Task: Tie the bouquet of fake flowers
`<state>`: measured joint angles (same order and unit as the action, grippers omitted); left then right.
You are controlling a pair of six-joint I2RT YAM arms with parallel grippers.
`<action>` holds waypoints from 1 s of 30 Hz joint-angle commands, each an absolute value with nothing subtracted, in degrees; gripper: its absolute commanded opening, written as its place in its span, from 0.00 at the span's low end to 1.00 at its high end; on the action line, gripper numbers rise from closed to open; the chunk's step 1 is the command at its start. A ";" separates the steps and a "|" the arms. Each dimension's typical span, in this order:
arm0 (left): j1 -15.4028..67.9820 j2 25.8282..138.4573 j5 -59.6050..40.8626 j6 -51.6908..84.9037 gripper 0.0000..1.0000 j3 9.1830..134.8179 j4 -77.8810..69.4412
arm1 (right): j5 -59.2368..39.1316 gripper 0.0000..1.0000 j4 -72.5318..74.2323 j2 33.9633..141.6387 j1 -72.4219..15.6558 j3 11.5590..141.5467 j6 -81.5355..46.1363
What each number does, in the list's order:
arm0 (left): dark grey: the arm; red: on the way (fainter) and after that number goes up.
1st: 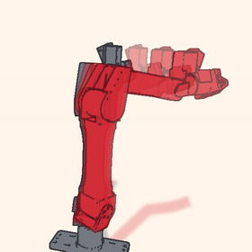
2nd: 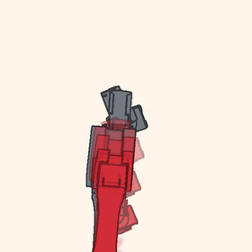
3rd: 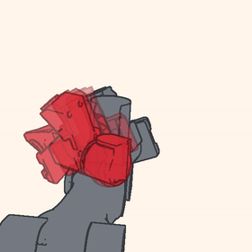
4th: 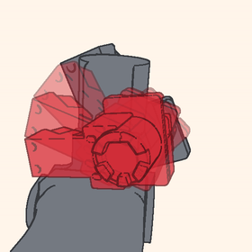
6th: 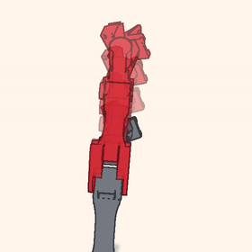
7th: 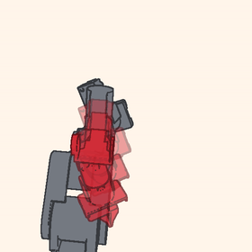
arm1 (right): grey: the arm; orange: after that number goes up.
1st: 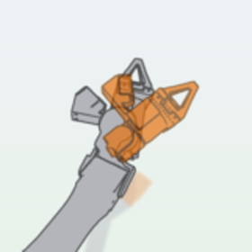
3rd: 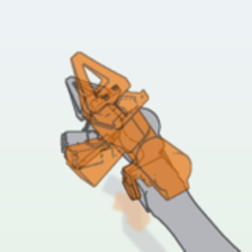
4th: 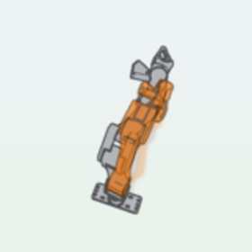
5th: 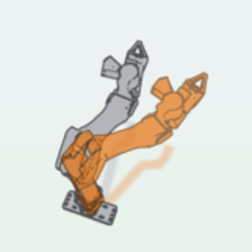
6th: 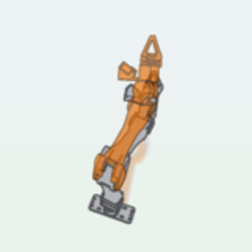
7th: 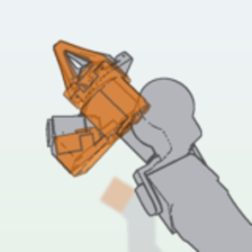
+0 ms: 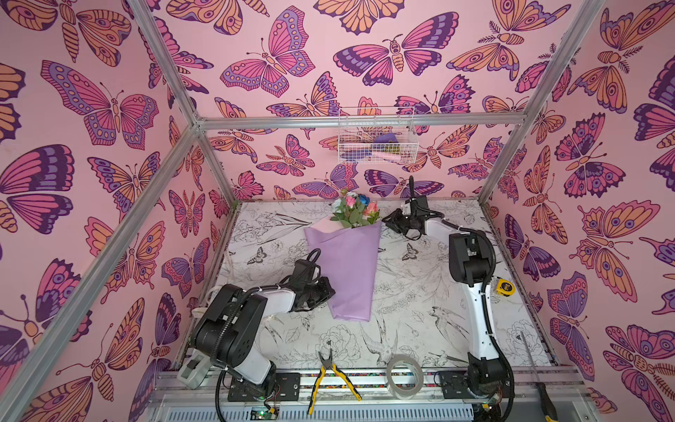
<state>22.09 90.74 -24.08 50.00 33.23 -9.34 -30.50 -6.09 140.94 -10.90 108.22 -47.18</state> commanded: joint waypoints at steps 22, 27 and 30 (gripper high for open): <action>20.13 79.97 -11.09 42.62 0.68 45.57 10.63 | -21.41 0.88 -14.93 106.75 -19.48 70.25 -36.72; 20.13 87.59 -9.71 40.59 0.74 48.94 11.58 | -21.60 0.88 -13.00 109.05 -24.55 69.74 -38.94; 20.10 90.87 -7.11 39.68 0.78 50.03 13.14 | -21.88 0.87 -11.91 111.48 -26.80 70.52 -40.08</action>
